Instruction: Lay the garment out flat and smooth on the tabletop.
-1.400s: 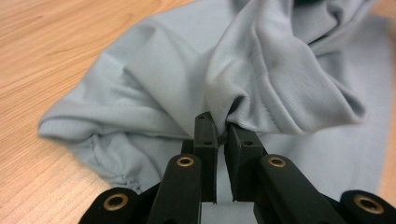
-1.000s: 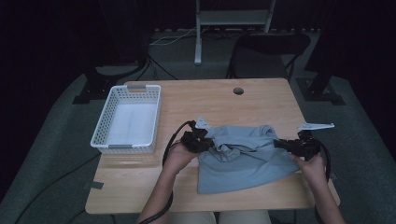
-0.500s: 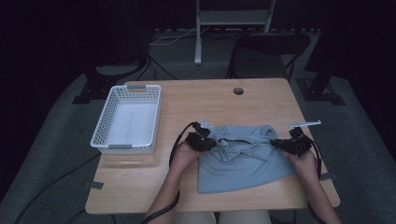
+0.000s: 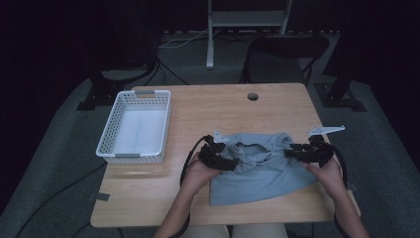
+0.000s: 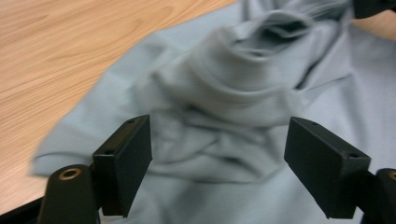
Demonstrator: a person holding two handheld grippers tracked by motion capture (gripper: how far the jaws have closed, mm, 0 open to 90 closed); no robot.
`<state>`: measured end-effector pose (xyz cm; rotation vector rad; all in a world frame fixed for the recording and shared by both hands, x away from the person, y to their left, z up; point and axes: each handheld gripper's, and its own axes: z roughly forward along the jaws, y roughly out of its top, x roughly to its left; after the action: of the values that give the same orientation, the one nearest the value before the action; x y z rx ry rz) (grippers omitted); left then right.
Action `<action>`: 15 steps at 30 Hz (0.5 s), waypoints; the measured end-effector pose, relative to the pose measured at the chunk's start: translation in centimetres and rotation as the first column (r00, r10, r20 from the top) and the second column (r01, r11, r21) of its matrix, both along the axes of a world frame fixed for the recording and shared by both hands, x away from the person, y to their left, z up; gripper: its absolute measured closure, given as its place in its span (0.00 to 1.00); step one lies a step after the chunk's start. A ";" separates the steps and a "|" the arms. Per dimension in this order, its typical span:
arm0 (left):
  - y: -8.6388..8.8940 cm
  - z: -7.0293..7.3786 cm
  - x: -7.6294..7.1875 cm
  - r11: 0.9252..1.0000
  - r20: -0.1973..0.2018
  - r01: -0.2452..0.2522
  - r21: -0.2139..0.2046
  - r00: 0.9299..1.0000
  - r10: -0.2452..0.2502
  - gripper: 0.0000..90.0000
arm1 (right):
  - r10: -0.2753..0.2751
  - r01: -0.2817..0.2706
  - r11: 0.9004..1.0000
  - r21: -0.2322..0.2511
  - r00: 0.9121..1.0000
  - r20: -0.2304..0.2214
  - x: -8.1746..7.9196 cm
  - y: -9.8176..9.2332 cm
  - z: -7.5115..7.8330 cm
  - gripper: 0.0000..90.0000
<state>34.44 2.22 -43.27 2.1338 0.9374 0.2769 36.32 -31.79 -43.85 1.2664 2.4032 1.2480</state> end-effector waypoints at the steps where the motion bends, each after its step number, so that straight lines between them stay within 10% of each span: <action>1: -0.5 0.0 -0.2 1.000 0.000 0.005 -0.003 1.000 -0.005 0.25 | 0.007 -0.007 1.000 -0.002 1.000 0.006 0.0 0.3 0.2 0.54; 15: -3.7 -2.0 1.5 0.994 0.016 -0.101 0.049 0.995 0.100 0.25 | 0.082 -0.078 0.995 -0.064 0.995 0.054 2.3 4.2 0.1 0.39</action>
<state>35.95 -1.44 -45.31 2.1305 1.0412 0.3681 38.60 -27.58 -43.77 1.1130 2.4541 1.2029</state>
